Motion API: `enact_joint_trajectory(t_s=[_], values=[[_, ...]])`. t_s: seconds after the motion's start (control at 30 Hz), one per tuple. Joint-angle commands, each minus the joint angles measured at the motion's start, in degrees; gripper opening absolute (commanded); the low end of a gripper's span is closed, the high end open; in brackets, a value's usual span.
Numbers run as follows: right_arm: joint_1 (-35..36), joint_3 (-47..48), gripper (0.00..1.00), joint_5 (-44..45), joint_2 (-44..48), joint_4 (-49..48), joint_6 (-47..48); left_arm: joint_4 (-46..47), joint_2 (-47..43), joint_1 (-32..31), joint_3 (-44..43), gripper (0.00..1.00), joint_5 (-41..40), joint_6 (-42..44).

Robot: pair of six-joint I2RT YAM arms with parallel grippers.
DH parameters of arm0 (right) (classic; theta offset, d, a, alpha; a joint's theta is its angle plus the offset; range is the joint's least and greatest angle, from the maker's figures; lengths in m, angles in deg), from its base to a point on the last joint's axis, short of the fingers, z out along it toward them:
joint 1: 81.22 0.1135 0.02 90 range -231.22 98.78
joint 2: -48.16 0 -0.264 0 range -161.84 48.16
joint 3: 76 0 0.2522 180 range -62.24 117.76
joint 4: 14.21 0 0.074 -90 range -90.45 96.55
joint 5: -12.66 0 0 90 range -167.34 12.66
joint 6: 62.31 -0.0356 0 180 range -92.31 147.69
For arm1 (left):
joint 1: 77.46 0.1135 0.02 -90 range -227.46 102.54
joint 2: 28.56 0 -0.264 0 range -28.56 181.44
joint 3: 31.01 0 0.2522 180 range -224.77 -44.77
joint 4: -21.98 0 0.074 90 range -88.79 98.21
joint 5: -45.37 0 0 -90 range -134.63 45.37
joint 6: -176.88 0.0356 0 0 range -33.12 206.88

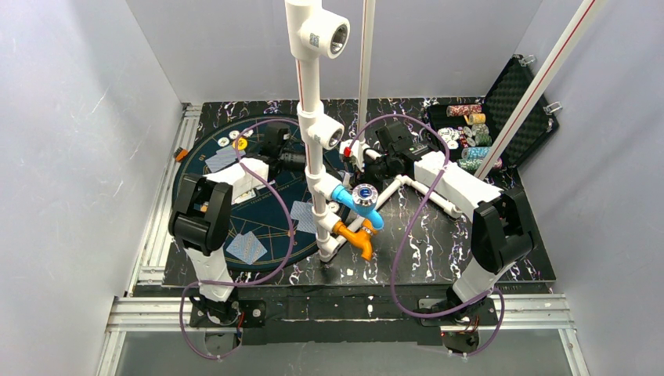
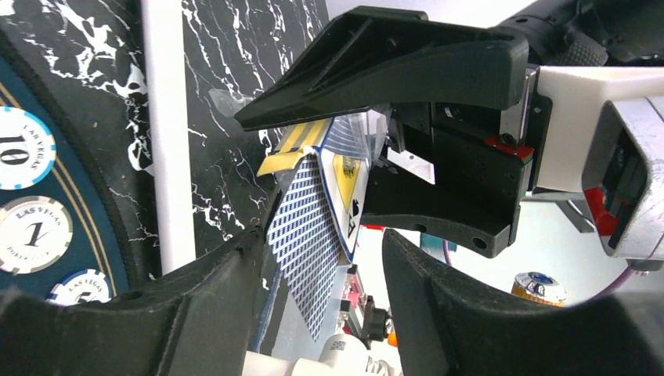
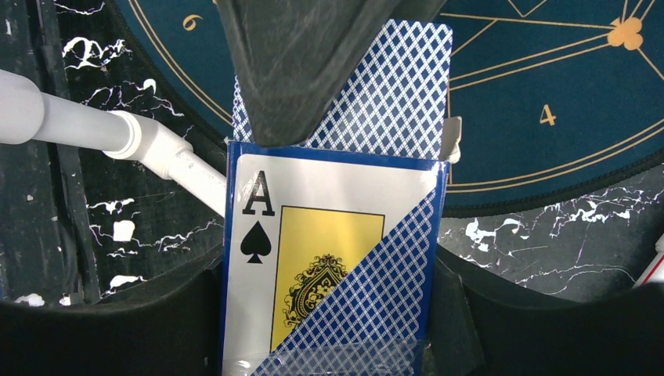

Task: Distribute texas hold em gaming equipment

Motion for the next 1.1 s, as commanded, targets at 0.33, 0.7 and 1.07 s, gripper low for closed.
enact_joint_trajectory(t_s=[0.33, 0.7, 1.07], values=[[-0.91, 2.72, 0.01, -3.87, 2.87, -1.01, 0.26, 7.98, -0.30, 2.26, 3.93, 0.27, 5.48, -8.14], [-1.23, 2.65, 0.01, -4.12, 2.96, -0.58, 0.49, 8.47, -2.62, 4.28, 5.05, 0.20, 5.89, -8.01], [-1.27, 0.48, 0.01, -1.29, 2.89, -0.82, 1.54, 8.65, -7.36, 7.95, 3.88, 0.05, 6.84, -7.01]])
